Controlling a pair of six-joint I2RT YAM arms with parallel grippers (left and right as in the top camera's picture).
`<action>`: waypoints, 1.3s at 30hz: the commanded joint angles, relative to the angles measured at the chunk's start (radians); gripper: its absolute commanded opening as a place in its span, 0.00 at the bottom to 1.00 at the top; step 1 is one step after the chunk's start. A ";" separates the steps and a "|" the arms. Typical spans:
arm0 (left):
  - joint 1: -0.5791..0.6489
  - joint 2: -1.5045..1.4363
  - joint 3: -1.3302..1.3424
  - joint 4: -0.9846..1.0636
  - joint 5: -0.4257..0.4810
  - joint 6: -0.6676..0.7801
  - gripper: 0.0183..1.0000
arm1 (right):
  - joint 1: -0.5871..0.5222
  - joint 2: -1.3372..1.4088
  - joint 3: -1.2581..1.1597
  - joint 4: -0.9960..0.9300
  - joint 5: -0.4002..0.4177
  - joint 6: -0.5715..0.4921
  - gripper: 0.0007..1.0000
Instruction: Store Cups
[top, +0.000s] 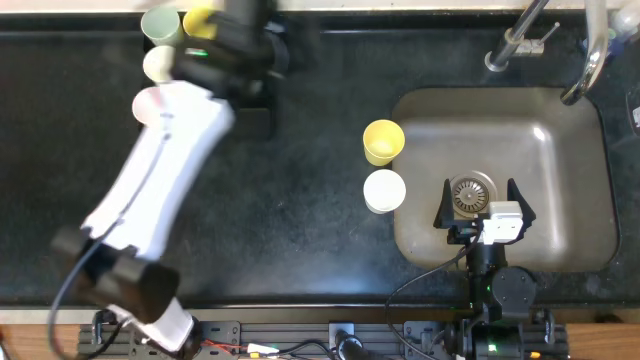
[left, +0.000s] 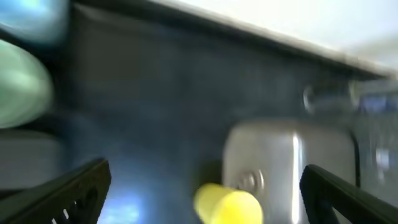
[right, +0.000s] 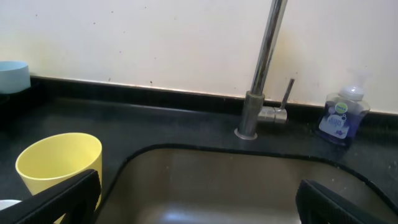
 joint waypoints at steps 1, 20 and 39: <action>-0.137 0.098 0.002 0.008 -0.006 -0.089 1.00 | -0.007 -0.007 -0.013 0.005 -0.004 -0.002 1.00; -0.203 0.238 0.002 -0.164 0.005 -0.165 1.00 | -0.007 -0.007 -0.013 0.005 -0.004 -0.002 1.00; -0.196 0.285 0.001 -0.206 0.034 -0.184 0.51 | -0.006 -0.007 -0.013 0.005 -0.004 -0.002 1.00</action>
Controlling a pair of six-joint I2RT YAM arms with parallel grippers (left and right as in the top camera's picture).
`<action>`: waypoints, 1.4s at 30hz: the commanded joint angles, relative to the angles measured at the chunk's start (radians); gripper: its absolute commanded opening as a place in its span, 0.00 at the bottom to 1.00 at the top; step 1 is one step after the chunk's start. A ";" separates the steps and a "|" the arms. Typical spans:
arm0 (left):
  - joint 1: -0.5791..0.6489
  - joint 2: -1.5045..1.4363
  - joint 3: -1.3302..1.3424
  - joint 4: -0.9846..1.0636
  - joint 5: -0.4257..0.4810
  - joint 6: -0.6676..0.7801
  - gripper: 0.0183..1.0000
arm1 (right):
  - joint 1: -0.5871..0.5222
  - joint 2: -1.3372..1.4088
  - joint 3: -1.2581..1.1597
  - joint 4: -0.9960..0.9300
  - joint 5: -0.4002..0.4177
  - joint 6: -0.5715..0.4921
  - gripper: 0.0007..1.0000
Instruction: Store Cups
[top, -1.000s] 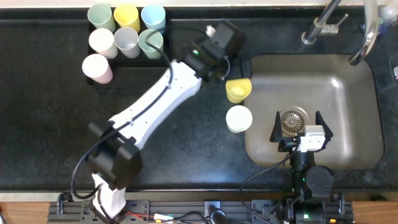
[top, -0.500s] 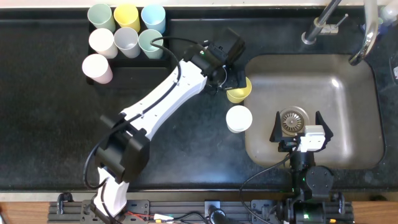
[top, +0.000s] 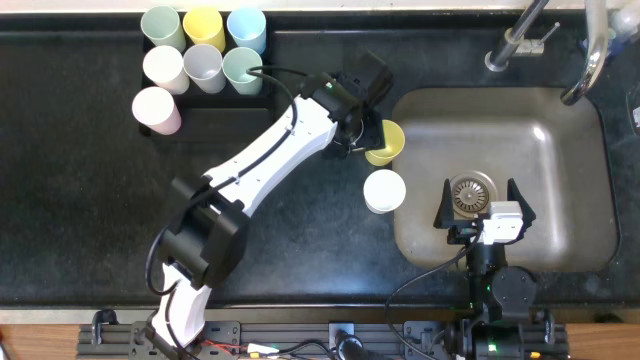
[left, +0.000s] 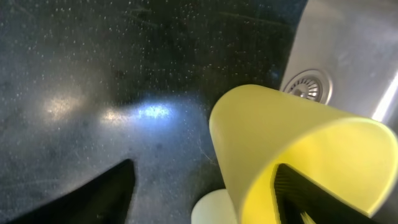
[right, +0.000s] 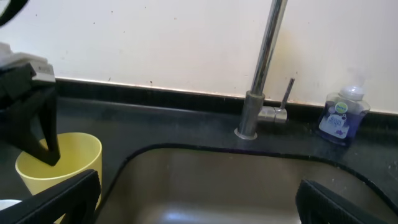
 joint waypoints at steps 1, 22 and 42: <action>0.011 0.017 0.002 0.001 0.007 0.000 0.39 | -0.006 -0.007 -0.013 0.005 -0.004 -0.002 1.00; 0.380 -0.250 0.076 -0.198 -0.138 -0.001 0.02 | -0.007 -0.007 -0.013 0.005 -0.004 -0.002 1.00; 0.658 -0.226 -0.054 -0.307 -0.169 -0.445 0.02 | -0.006 -0.007 -0.013 0.005 -0.004 -0.002 1.00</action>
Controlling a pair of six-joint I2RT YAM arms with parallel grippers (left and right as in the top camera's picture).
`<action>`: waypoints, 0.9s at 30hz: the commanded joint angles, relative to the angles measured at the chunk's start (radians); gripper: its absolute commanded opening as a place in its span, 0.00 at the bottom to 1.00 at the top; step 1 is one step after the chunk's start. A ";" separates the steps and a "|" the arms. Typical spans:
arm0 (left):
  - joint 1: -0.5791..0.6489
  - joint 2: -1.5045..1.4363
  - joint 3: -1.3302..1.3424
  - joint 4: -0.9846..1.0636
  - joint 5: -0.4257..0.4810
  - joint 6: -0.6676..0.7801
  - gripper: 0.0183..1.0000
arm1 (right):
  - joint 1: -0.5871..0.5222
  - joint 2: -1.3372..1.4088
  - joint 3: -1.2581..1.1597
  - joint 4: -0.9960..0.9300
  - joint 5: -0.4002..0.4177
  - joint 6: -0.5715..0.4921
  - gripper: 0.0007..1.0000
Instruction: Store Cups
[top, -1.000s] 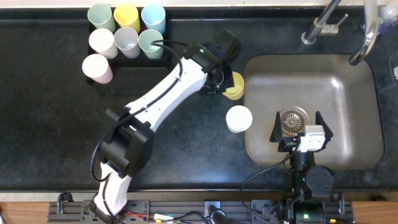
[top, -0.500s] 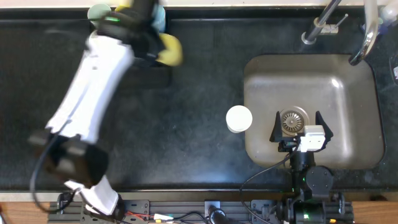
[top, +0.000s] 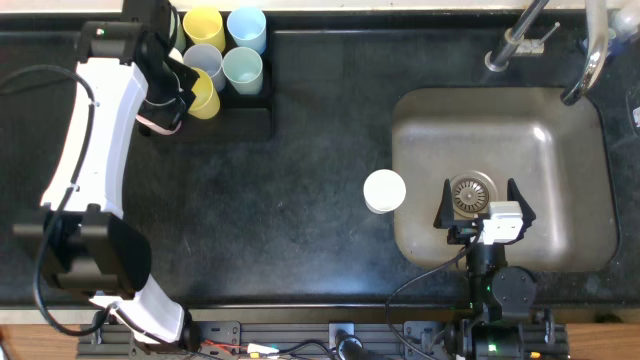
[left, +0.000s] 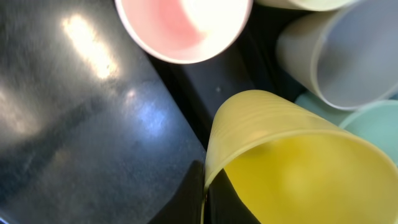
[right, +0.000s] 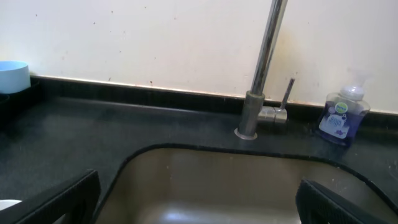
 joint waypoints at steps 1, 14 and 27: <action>0.000 0.036 -0.009 0.005 -0.026 -0.155 0.02 | -0.007 -0.007 -0.013 0.005 -0.004 -0.003 1.00; 0.000 0.108 -0.009 0.020 -0.022 -0.222 0.02 | -0.007 -0.007 -0.013 0.005 -0.004 -0.003 1.00; 0.000 0.161 -0.009 0.036 -0.037 -0.255 0.02 | -0.007 -0.007 -0.013 0.005 -0.004 -0.003 1.00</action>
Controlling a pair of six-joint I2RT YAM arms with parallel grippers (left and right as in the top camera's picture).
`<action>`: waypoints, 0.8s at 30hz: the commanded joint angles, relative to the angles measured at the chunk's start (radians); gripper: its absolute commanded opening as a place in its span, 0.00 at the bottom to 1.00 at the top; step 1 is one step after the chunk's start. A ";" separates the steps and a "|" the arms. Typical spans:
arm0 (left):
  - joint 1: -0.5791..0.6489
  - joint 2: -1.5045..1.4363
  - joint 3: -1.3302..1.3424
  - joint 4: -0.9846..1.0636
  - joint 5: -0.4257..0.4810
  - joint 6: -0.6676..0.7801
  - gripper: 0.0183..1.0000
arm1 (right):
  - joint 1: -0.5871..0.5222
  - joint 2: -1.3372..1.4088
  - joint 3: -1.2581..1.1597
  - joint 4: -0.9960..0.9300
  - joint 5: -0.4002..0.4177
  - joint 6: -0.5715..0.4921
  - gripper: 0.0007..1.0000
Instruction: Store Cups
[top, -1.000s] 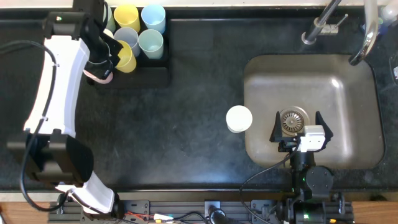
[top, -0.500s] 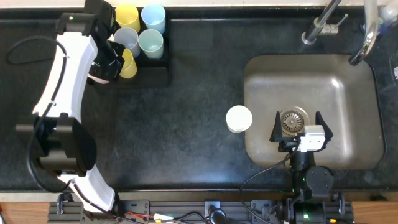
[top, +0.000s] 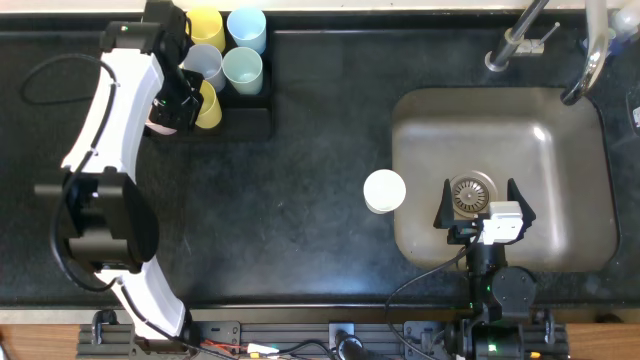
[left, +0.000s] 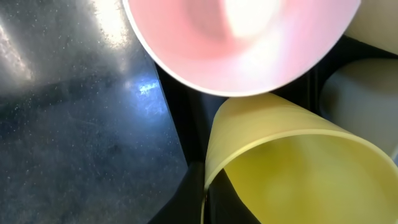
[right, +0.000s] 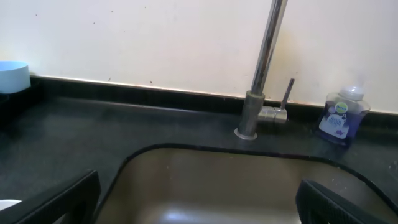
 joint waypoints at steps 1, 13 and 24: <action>0.000 0.027 -0.007 0.011 -0.030 -0.024 0.02 | -0.007 -0.007 -0.013 0.006 -0.004 -0.003 1.00; 0.000 0.062 -0.007 0.015 -0.030 -0.036 0.02 | -0.006 -0.007 -0.013 0.005 -0.004 -0.003 1.00; 0.000 0.025 -0.007 0.011 -0.040 -0.035 1.00 | -0.007 -0.007 -0.013 0.005 -0.004 -0.003 1.00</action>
